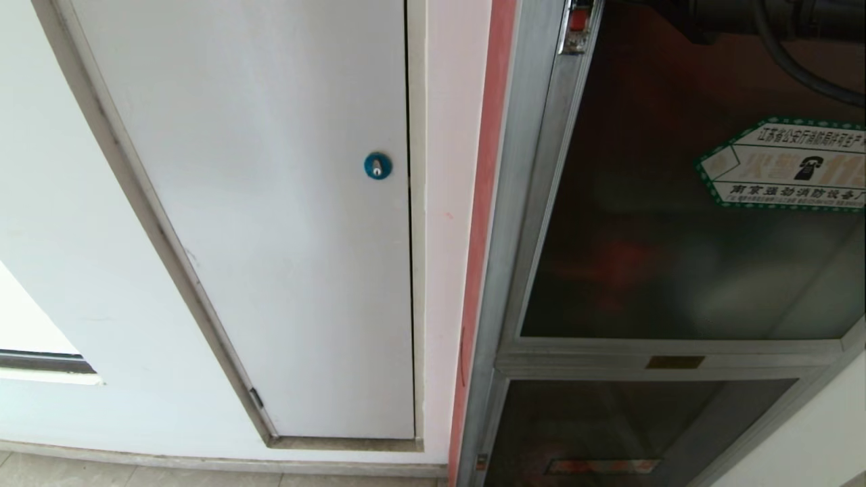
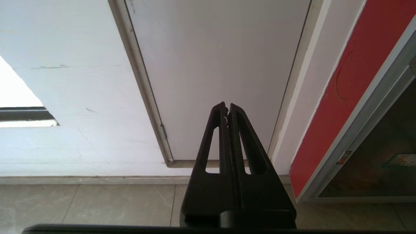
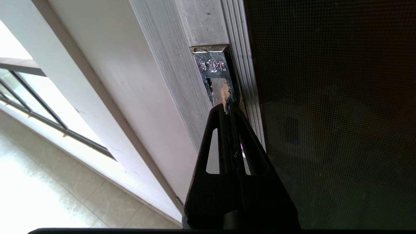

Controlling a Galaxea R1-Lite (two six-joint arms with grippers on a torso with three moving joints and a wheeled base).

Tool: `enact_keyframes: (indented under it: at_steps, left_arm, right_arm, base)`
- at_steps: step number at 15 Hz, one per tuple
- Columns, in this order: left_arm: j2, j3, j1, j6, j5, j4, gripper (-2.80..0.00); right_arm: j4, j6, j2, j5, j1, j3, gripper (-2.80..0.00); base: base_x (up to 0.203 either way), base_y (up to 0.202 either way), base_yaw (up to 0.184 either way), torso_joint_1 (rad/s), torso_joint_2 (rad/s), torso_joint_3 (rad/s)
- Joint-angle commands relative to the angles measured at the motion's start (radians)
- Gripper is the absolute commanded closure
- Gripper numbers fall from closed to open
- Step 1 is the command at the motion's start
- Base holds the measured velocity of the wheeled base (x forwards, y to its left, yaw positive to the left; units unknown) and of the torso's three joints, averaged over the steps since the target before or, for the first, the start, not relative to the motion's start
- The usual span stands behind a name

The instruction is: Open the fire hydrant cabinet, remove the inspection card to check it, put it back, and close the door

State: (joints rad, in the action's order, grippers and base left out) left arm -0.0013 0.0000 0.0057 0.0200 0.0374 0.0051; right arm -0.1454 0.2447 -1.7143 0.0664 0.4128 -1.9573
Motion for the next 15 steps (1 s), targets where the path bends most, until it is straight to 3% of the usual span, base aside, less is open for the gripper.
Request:
enact_keyframes:
  at_steps: [1,15]
  left_arm:
    - [0.001,0.0,0.0,0.0,-0.001,0.0,0.0]
    - [0.001,0.0,0.0,0.0,-0.001,0.0,0.0]
  right_arm:
    - [-0.003,0.0,-0.015,0.001,0.001,-0.003,0.0]
    - [0.013,-0.005,-0.051,-0.003,0.0,-0.012,0.0]
  base:
    - [0.0,0.0,0.0,0.0,0.0,0.0]
    - [0.0,0.0,0.0,0.0,0.0,0.0]
